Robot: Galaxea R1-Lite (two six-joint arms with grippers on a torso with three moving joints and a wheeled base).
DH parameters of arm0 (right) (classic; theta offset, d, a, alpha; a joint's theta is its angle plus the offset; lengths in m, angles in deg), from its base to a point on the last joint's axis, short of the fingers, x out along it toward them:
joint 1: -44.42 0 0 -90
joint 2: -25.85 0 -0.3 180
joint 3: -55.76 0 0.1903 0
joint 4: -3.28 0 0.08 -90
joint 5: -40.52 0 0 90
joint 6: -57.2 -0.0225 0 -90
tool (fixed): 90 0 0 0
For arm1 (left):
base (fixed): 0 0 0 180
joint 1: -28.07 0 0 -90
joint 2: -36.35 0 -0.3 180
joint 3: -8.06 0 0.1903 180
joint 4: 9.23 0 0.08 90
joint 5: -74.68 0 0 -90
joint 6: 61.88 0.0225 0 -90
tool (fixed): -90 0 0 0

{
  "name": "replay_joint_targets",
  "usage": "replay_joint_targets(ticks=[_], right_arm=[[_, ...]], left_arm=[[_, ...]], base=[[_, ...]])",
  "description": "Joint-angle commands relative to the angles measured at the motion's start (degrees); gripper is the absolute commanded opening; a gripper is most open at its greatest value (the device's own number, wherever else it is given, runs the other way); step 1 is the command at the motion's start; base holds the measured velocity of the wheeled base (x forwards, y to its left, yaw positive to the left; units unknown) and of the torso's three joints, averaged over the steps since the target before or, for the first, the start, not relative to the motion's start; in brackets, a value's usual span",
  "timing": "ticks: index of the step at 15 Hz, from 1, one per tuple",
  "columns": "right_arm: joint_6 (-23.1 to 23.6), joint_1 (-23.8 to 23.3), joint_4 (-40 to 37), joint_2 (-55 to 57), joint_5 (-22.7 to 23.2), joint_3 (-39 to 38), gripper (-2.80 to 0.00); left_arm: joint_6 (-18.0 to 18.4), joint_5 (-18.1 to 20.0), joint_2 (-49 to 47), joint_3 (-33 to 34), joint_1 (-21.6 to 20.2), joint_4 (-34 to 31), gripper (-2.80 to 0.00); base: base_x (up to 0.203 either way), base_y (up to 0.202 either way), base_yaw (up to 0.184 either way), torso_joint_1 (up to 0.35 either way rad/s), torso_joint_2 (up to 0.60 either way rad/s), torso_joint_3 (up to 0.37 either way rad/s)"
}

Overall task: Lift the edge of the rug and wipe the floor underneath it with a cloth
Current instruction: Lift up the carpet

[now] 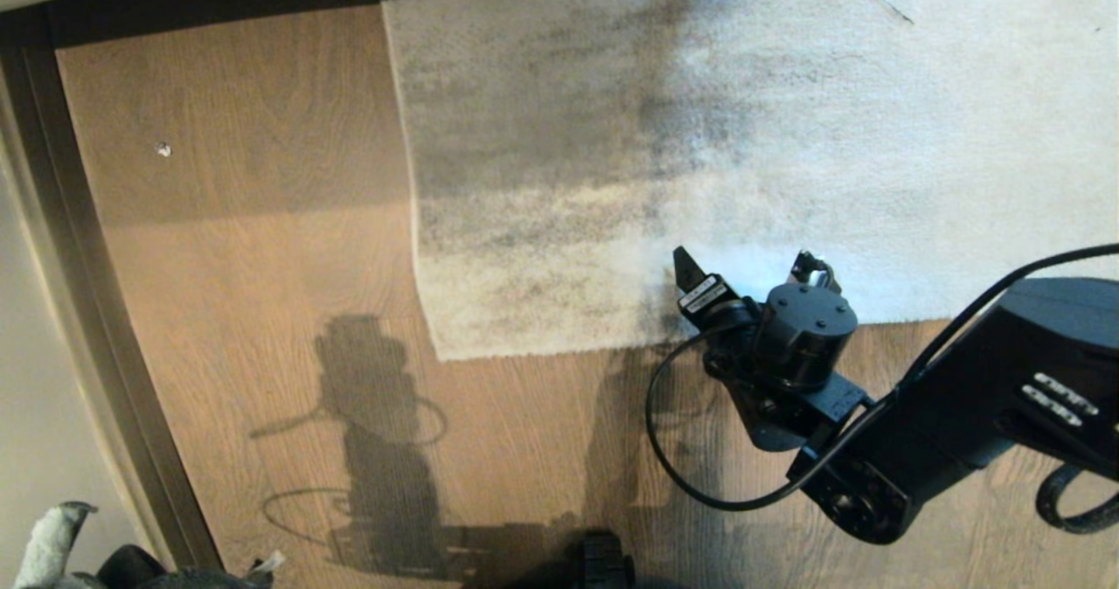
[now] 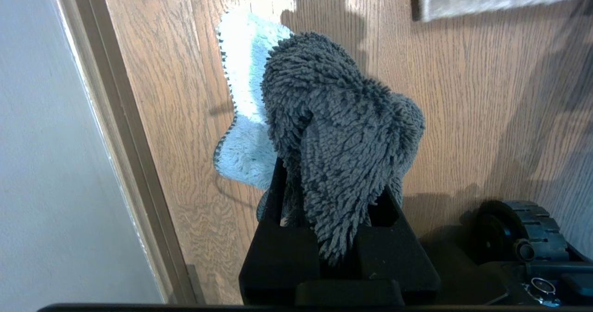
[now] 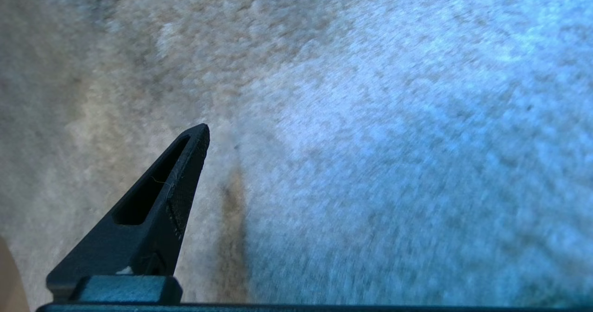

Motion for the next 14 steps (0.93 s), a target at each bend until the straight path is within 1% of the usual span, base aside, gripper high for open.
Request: replay_joint_targets(ticks=[1, 3, 6, 8, 10, 12, 14], right_arm=[[-0.47, 0.44, 0.81, 0.55, -0.13, 0.94, 0.0], [-1.15, 3.57, 1.08, 0.64, -0.13, 3.33, 0.0], [-1.54, 7.22, -0.91, 1.12, -0.13, 11.4, 0.0], [-1.49, 11.26, -3.49, 2.44, -0.32, 16.53, 0.0], [-1.26, 14.83, -4.13, 5.04, -0.57, 19.88, 0.0], [0.23, 16.67, -3.83, 8.05, -1.14, 23.19, 0.0], [0.68, 16.95, -3.85, 9.75, -1.27, 26.77, 0.0]], left_arm=[[-0.03, 0.0, 0.02, -0.08, 0.0, 0.02, -2.8], [-0.03, 0.0, 0.02, 0.0, 0.0, 0.06, -2.8], [-0.03, 0.0, 0.02, 0.0, 0.0, -0.02, -2.8], [-0.03, 0.0, 0.02, 0.0, 0.0, 0.0, -2.8], [-0.03, 0.0, 0.02, 0.0, 0.0, 0.06, -2.8], [-0.03, 0.0, 0.02, 0.0, 0.0, 0.07, -2.8], [-0.03, 0.0, 0.02, 0.0, 0.0, -0.01, -2.8]], base=[[0.0, 0.0, 0.0, 0.0, 0.0, 0.0], [0.0, 0.0, 0.0, 0.0, 0.0, 0.0], [0.0, 0.0, 0.0, 0.0, 0.0, 0.0], [0.0, 0.0, 0.0, 0.0, 0.0, 0.0], [0.0, 0.0, 0.0, 0.0, 0.0, 0.0], [0.0, 0.0, 0.0, 0.0, 0.0, 0.0], [0.0, 0.0, 0.0, 0.0, 0.0, 0.0]])
